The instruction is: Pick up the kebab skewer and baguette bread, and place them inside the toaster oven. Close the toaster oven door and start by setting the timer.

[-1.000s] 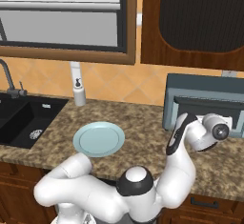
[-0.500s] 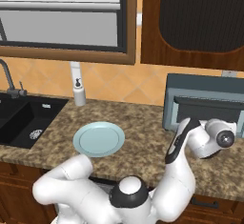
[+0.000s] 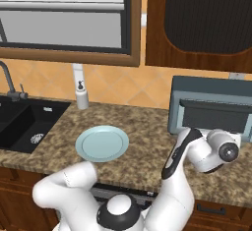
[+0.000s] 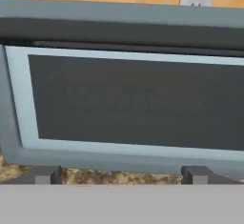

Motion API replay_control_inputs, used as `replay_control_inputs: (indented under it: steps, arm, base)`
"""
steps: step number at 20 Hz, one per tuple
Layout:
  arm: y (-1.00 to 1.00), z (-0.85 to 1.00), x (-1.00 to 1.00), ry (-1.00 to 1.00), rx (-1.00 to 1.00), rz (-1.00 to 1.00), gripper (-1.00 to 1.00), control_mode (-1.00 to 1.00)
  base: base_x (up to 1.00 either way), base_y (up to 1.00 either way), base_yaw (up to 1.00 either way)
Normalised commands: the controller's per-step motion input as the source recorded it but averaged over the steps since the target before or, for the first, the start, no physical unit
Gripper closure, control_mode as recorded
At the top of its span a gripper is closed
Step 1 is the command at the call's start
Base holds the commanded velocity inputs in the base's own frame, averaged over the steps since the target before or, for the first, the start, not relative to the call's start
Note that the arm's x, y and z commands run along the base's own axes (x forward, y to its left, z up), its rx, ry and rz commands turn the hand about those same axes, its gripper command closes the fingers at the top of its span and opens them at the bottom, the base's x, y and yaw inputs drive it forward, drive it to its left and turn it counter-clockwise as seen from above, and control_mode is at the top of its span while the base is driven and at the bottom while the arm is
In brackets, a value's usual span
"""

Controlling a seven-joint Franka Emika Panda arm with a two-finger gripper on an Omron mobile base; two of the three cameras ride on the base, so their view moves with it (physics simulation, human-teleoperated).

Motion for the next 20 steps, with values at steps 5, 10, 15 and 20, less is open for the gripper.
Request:
replay_control_inputs:
  steps: [5, 10, 15, 20]
  arm:
    - [0.59, 0.18, -0.44, 0.0, 0.0, -0.08, -1.0, -1.0]
    - [0.68, 0.34, -0.33, 0.0, 0.0, -0.07, -1.0, -1.0]
    - [0.43, 0.31, -0.47, 0.0, 0.01, -0.03, -1.0, -1.0]
    - [0.3, 0.33, -0.26, 0.0, 0.0, -0.01, -1.0, -1.0]
  base:
    - [0.0, 0.0, 0.0]
    - [0.0, 0.0, 0.0]
    - [0.0, 0.0, 0.0]
    - [0.0, 0.0, 0.0]
